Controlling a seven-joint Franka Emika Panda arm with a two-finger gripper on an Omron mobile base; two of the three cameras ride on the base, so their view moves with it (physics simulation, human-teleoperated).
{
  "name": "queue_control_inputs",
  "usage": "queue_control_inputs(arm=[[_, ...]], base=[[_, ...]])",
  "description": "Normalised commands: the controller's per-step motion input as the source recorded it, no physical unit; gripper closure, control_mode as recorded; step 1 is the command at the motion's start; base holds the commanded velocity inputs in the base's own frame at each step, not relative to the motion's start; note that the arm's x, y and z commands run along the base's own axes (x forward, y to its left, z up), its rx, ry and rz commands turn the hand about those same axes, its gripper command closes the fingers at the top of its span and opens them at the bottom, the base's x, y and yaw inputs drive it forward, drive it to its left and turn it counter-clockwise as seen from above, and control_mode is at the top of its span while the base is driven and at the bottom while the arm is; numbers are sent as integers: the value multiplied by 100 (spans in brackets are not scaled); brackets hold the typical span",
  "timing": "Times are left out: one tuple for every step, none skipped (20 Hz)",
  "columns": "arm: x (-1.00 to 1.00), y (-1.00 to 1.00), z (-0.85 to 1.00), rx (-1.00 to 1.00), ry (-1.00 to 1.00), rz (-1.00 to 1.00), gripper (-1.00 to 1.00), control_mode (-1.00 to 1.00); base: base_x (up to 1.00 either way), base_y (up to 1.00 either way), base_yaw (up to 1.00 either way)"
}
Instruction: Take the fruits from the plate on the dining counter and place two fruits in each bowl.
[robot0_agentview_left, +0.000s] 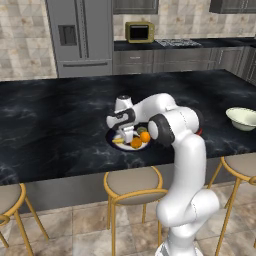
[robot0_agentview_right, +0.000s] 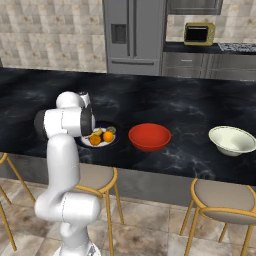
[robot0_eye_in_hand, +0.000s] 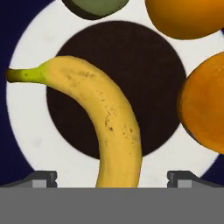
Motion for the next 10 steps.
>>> queue_control_inputs(arm=[[-14,0,-10,0,0,-16,-100,-100],[-3,0,-17,0,0,-16,-100,-100],[0,0,-23,0,0,-13,-100,-100],[0,-1,-28,0,0,-10,-100,-100],[0,-5,-30,0,0,-6,-100,-100],[0,-5,-31,0,0,-4,-100,-100],[0,-5,-30,0,0,-1,-100,-100],[0,-5,-28,0,0,0,-100,-100],[0,-2,-24,0,0,0,-100,-100],[0,0,-18,0,0,0,100,-100]], base=[[0,0,0],[0,0,0],[0,0,0],[0,0,0],[0,0,0],[0,0,0],[0,0,0],[0,0,0],[0,0,0],[0,0,0]])
